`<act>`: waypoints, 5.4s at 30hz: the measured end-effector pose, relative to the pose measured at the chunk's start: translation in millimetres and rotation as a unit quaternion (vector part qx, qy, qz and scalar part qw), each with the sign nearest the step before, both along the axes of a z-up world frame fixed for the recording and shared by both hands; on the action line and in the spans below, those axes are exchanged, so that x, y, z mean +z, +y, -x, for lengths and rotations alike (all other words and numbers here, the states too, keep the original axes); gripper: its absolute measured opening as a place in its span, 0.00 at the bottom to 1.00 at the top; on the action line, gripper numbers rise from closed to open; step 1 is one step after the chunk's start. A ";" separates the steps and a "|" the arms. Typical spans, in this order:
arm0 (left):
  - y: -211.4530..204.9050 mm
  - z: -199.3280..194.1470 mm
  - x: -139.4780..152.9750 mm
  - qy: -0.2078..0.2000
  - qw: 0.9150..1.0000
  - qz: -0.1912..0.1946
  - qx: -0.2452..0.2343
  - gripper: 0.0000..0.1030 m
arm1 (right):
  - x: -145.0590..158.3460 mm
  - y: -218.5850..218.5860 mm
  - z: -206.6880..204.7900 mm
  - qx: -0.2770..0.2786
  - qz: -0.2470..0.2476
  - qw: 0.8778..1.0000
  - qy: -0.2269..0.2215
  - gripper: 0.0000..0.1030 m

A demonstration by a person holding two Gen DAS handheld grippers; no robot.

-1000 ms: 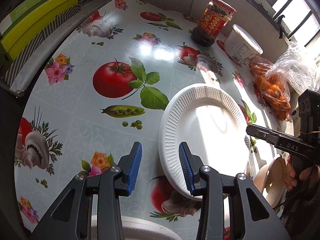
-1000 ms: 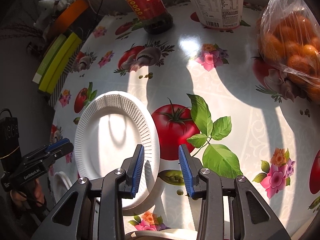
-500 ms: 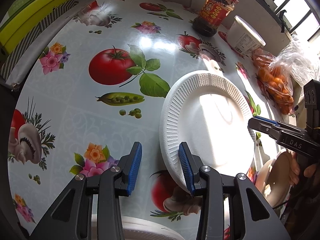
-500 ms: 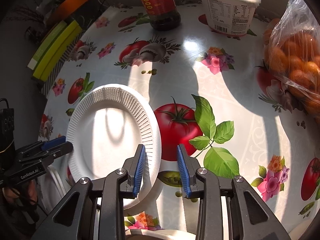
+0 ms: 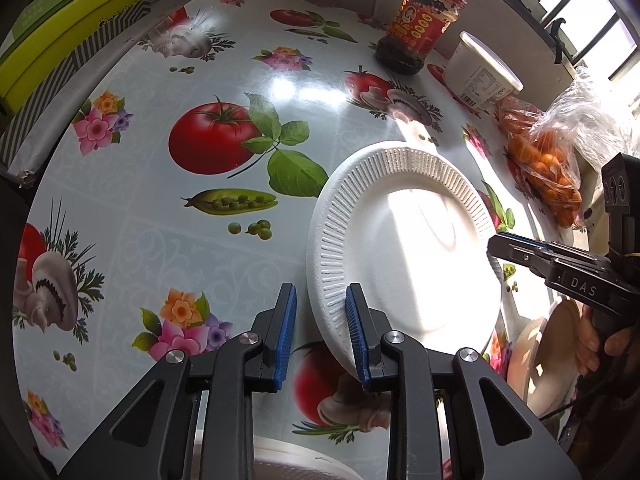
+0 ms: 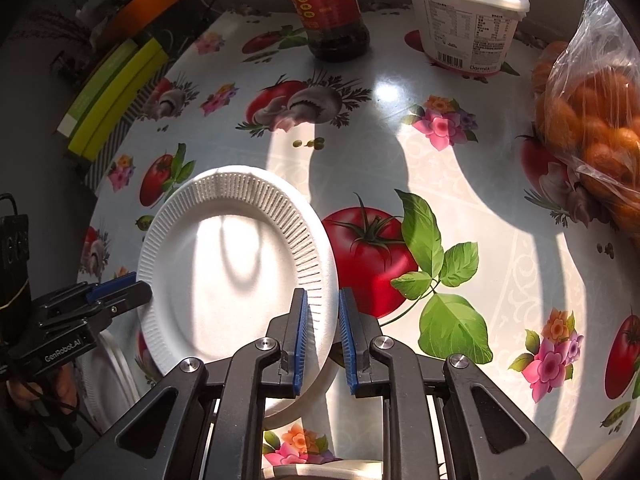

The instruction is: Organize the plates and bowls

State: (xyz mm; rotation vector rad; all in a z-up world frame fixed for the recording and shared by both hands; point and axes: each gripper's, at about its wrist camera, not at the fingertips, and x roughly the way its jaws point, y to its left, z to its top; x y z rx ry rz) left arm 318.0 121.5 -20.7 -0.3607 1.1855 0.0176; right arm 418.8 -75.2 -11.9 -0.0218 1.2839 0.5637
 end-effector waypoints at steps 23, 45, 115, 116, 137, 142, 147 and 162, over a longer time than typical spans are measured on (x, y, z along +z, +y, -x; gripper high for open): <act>-2.2 -1.4 1.8 -0.004 1.000 -0.007 0.001 0.19 | -1.4 -1.3 -1.3 -0.004 -0.004 1.000 0.002 0.15; 7.2 17.6 22.3 -0.018 1.000 -0.003 0.014 0.19 | 24.1 0.4 12.8 -0.006 -0.024 1.000 -0.008 0.14; 80.0 214.3 24.4 -0.022 0.993 0.019 0.115 0.19 | 13.3 87.0 182.0 0.093 -0.062 0.993 0.028 0.13; 80.3 215.2 24.0 -0.021 0.993 0.020 0.115 0.19 | 12.6 88.3 182.0 0.093 -0.061 0.993 0.027 0.13; 80.6 222.5 13.2 -0.006 0.993 0.020 0.119 0.19 | 2.4 98.4 193.2 0.103 -0.036 0.994 0.019 0.13; 81.3 222.6 11.4 -0.005 0.993 0.019 0.119 0.19 | -0.1 99.5 193.7 0.103 -0.033 0.994 0.022 0.14; 82.3 222.1 11.3 -0.006 0.993 0.018 0.119 0.19 | -1.2 100.4 193.8 0.103 -0.029 0.994 0.022 0.14; 81.0 221.5 7.9 -0.005 0.993 0.006 0.120 0.22 | 0.9 99.4 194.8 0.101 -0.036 0.994 0.011 0.14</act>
